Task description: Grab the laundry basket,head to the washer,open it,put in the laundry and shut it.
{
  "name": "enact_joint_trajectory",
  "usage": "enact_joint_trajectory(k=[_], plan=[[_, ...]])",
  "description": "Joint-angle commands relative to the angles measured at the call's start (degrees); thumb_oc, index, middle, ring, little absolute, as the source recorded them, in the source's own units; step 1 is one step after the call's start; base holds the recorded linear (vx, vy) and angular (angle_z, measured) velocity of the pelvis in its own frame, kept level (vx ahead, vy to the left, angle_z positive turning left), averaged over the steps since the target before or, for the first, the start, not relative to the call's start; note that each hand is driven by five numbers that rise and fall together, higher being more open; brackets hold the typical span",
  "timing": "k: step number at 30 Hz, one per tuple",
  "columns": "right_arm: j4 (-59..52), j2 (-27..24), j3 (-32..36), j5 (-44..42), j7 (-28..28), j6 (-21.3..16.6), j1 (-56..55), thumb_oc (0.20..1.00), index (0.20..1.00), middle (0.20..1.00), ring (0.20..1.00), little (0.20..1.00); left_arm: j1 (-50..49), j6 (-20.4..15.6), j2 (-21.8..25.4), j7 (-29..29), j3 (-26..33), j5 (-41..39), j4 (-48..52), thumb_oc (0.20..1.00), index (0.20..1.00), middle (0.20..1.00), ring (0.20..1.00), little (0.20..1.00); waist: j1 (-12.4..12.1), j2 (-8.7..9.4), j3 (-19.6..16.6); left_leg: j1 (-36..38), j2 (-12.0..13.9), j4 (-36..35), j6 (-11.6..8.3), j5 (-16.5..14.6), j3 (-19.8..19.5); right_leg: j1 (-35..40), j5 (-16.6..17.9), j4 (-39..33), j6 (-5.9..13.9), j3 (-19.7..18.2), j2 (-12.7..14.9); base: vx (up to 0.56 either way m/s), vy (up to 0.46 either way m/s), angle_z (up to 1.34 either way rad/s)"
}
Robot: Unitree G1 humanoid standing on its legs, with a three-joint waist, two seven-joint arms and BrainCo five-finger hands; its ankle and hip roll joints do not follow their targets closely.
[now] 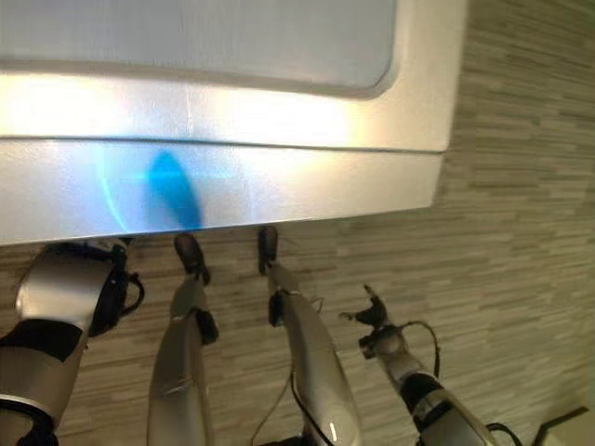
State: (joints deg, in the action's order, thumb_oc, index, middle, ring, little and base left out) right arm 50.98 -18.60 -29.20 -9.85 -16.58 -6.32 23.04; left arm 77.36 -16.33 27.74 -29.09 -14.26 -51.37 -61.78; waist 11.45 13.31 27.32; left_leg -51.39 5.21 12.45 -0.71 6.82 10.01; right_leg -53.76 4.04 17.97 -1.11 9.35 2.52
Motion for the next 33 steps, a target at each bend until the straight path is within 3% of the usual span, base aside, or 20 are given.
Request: enact_joint_trajectory(k=[1,7,12,15,19,20,21,22,23,24,25,26,27,29,30,33], plan=[[-1.56,-3.15,-0.96,1.04,-1.74,-0.35,-2.9,1.0,1.0,1.0,1.0,1.0,13.77,-3.44,4.18,-0.94,1.0,0.68,1.8,0.2,0.2,0.2,0.2,0.2,2.57,-1.19,-3.27,-3.45,3.63,11.92,-1.33,-15.11,-4.81,0.93,-6.86,1.11,6.73,-1.83,2.98,0.02,-0.036,0.04],[-3.41,-5.07,0.75,0.35,-1.47,-0.79,-5.41,1.0,1.0,1.0,1.0,1.0,18.12,-2.94,4.39,-1.88,-1.57,1.47,1.22,0.2,0.2,0.2,0.2,0.2,3.29,-2.55,-4.64,-9.82,4.68,18.23,-0.56,-17.14,-5.58,-5.99,-9.2,7.82,5.87,-1.82,3.33,0.02,-0.013,0.02],[-5.37,-6.75,2.17,-0.22,-0.7,-1.6,-7.31,1.0,1.0,1.0,1.0,1.0,23.31,-3.24,6.39,-4.61,-3.7,3.7,0.97,0.2,0.2,0.2,0.2,0.2,4.11,-2.76,-6.04,-12.37,5.1,20.21,-0.65,-17.92,-5.82,-8.27,-9.86,9.37,5.54,-1.78,2.99,0.01,-0.003,0.0],[-8.13,-8.42,3.75,-0.65,-0.18,-2.81,-9.54,1.0,1.0,1.0,1.0,1.0,27.57,-7.52,7.66,-6.81,-5.54,4.59,6.37,0.2,0.2,0.2,0.2,0.2,5.16,-2.41,-6.86,-13.62,5.35,20.55,-0.66,-18.14,-6.08,-9.3,-9.9,9.5,5.64,-1.73,2.71,0.02,-0.02,0.0],[-12.24,-11.88,5.75,1.6,0.51,-3.25,-14.59,1.0,1.0,1.0,1.0,1.0,25.74,-10.94,8.74,-8.54,-6.24,5.15,13.48,0.2,0.2,0.2,0.2,0.2,6.06,-1.78,-8.31,-14.24,5.62,20.31,-0.62,-18.2,-6.32,-9.61,-9.8,8.6,5.83,-1.39,2.25,0.04,-0.033,0.0],[-12.52,-12.05,5.87,1.72,0.54,-3.14,-15.01,1.0,1.0,1.0,1.0,1.0,25.34,-11.02,8.72,-8.22,-6.02,4.84,13.55,1.0,1.0,1.0,1.0,1.0,6.0,-1.92,-8.56,-14.22,5.62,20.23,-0.6,-18.18,-6.28,-9.61,-9.76,8.54,5.84,-1.42,2.25,0.04,-0.014,-0.02],[-12.09,-12.52,6.4,1.5,0.68,-2.88,-15.13,1.0,1.0,1.0,1.0,1.0,24.99,-9.55,8.09,-5.69,-6.41,1.93,11.56,1.0,1.0,1.0,1.0,1.0,6.09,-2.07,-8.85,-14.18,5.56,20.3,-0.43,-18.23,-6.17,-9.53,-9.81,8.5,5.84,-1.39,2.22,0.02,0.05,-0.02],[-11.03,-14.77,7.95,0.85,1.7,-2.52,-14.5,1.0,1.0,1.0,1.0,1.0,26.04,-1.39,10.23,4.2,-11.19,-0.31,0.16,1.0,1.0,1.0,1.0,1.0,5.9,-3.03,-9.15,-13.67,5.58,20.26,-0.2,-18.4,-5.88,-9.14,-10.0,8.62,5.79,-1.54,2.19,0.02,0.065,-0.01],[-11.01,-15.61,8.72,1.02,2.11,-2.43,-14.55,1.0,1.0,1.0,1.0,1.0,26.76,1.48,11.75,6.95,-13.65,2.04,-3.42,1.0,1.0,1.0,1.0,1.0,5.78,-3.45,-9.07,-13.64,5.53,19.96,-0.07,-18.04,-5.7,-9.13,-9.77,8.44,5.7,-1.56,2.26,0.01,0.065,-0.04],[-11.13,-15.49,8.82,1.02,2.21,-2.37,-14.37,1.0,1.0,1.0,1.0,1.0,27.97,1.57,11.86,7.98,-14.17,1.75,-4.72,1.0,1.0,1.0,1.0,1.0,5.82,-3.27,-8.84,-13.61,5.48,19.81,-0.06,-17.93,-5.69,-9.11,-9.7,8.35,5.7,-1.55,2.29,0.0,0.044,-0.13],[-12.03,-17.08,9.89,1.6,3.44,-1.65,-15.04,1.0,1.0,1.0,1.0,1.0,27.85,7.25,13.59,12.49,-17.98,8.63,-10.96,1.0,1.0,1.0,1.0,1.0,5.07,-4.32,-8.54,-13.33,5.18,19.16,0.2,-17.69,-5.47,-8.82,-9.76,8.23,5.65,-1.36,2.54,0.0,0.042,-0.14],[-12.02,-17.34,10.19,1.71,3.98,-1.49,-15.46,1.0,1.0,1.0,1.0,1.0,28.96,9.21,14.26,13.48,-21.28,16.89,-12.74,1.0,1.0,1.0,1.0,1.0,4.71,-4.87,-8.36,-13.18,5.04,18.75,0.27,-17.44,-5.46,-8.58,-9.71,8.03,5.67,-1.28,2.7,0.0,0.042,-0.11],[-12.02,-17.3,10.22,1.72,3.99,-1.49,-15.44,1.0,1.0,1.0,1.0,1.0,29.05,9.21,14.24,13.5,-21.33,16.89,-12.79,1.0,1.0,1.0,1.0,1.0,4.7,-4.84,-8.32,-13.16,5.02,18.7,0.27,-17.39,-5.46,-8.57,-9.68,7.99,5.67,-1.27,2.72,0.0,0.0,0.0],[-12.82,-18.45,10.56,2.47,5.38,-1.76,-16.55,1.0,1.0,1.0,1.0,1.0,30.57,12.53,15.93,12.23,-29.88,34.16,-16.28,1.0,1.0,1.0,1.0,1.0,4.33,-5.3,-7.95,-12.87,4.98,18.26,0.17,-16.92,-5.43,-8.27,-9.36,7.87,5.7,-1.11,2.83,-0.02,0.003,0.02],[-14.32,-19.46,9.69,2.82,6.56,-2.24,-16.55,1.0,1.0,1.0,1.0,1.0,29.58,14.84,16.12,13.76,-35.24,46.95,-17.86,1.0,1.0,1.0,1.0,1.0,4.34,-5.18,-7.55,-12.42,5.18,18.3,0.04,-16.68,-5.49,-8.0,-9.22,7.99,5.59,-0.93,2.66,-0.03,-0.001,0.02],[-14.82,-19.72,9.25,3.02,7.0,-2.31,-16.6,1.0,1.0,1.0,1.0,1.0,29.34,15.78,15.84,14.09,-38.14,52.57,-18.25,1.0,1.0,1.0,1.0,1.0,4.39,-4.87,-7.38,-12.26,5.29,18.45,-0.06,-16.61,-5.57,-7.79,-9.1,8.0,5.5,-0.9,2.55,0.0,0.0,0.0]])
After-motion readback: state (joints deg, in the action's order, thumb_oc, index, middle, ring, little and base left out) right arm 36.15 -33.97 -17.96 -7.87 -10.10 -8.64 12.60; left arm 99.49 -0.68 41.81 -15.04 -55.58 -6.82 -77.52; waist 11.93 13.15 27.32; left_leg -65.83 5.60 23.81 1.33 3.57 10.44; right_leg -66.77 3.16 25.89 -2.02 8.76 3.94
